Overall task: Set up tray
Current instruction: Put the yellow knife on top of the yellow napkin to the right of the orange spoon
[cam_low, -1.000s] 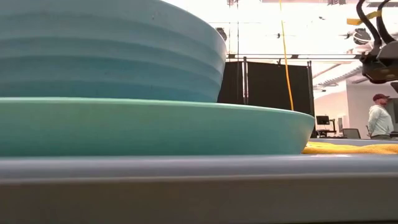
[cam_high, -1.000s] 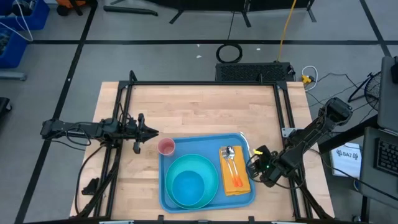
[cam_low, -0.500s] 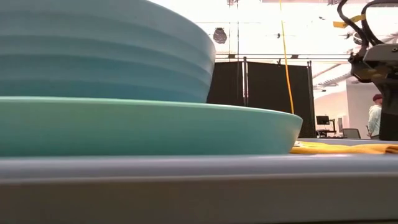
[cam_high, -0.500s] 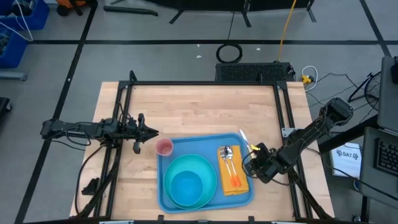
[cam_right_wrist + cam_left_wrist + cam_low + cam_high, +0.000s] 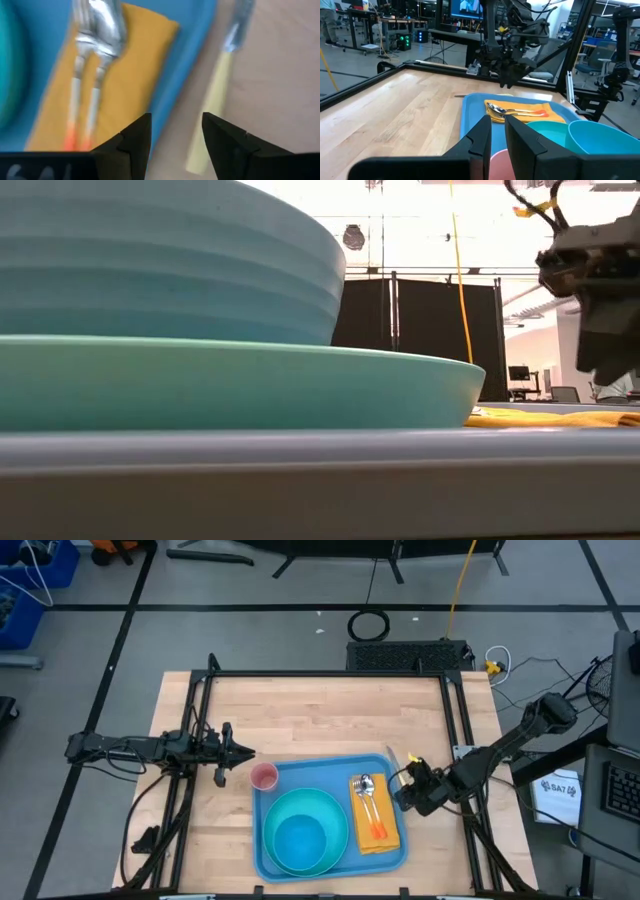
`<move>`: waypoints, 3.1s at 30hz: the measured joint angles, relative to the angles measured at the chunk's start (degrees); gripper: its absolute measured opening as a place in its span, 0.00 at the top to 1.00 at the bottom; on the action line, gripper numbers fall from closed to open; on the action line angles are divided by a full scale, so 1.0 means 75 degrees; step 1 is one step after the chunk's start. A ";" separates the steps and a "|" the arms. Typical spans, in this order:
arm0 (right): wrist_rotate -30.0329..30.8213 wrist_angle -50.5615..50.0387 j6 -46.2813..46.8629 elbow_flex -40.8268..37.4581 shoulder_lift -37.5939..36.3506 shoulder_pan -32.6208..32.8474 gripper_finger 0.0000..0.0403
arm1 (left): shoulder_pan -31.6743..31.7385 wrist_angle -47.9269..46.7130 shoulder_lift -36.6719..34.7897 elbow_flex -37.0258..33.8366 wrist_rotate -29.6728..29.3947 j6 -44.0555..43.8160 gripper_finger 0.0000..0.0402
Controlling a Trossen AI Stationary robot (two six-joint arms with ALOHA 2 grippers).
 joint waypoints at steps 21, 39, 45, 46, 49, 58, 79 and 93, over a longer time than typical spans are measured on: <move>-0.2107 -0.0234 -0.1501 0.0003 0.1322 -0.1231 0.59 | -0.0002 0.0000 0.0000 0.0000 -0.0002 0.0000 0.86; -0.2107 -0.0158 -0.1265 -0.0787 0.1799 -0.1325 0.85 | 0.0000 0.0006 -0.0003 0.0000 -0.0002 0.0000 0.86; -0.1154 -0.0227 -0.0780 -0.0848 0.1289 -0.1226 0.85 | -0.0002 0.0003 0.0000 0.0000 -0.0002 0.0000 0.86; -0.0950 -0.0286 -0.0667 -0.0851 0.1211 -0.1167 0.85 | -0.0001 0.0003 0.0000 0.0000 -0.0002 0.0000 0.86; 0.0282 -0.0730 -0.0433 -0.0850 0.1035 -0.1104 0.85 | -0.0003 0.0000 0.0000 0.0000 -0.0002 0.0000 0.86; 0.1380 -0.0436 -0.0267 -0.0883 0.0641 -0.0944 0.85 | -0.0001 -0.0047 -0.0003 0.0000 -0.0002 0.0000 0.86; 0.2794 0.6147 0.0235 -0.0806 0.0562 0.1373 0.85 | -0.0002 -0.0027 0.0000 0.0000 -0.0002 0.0000 0.86; 0.2668 0.0939 0.4129 0.1680 0.2507 0.2265 0.85 | 0.0000 -0.0003 -0.0001 0.0000 -0.0002 0.0000 0.86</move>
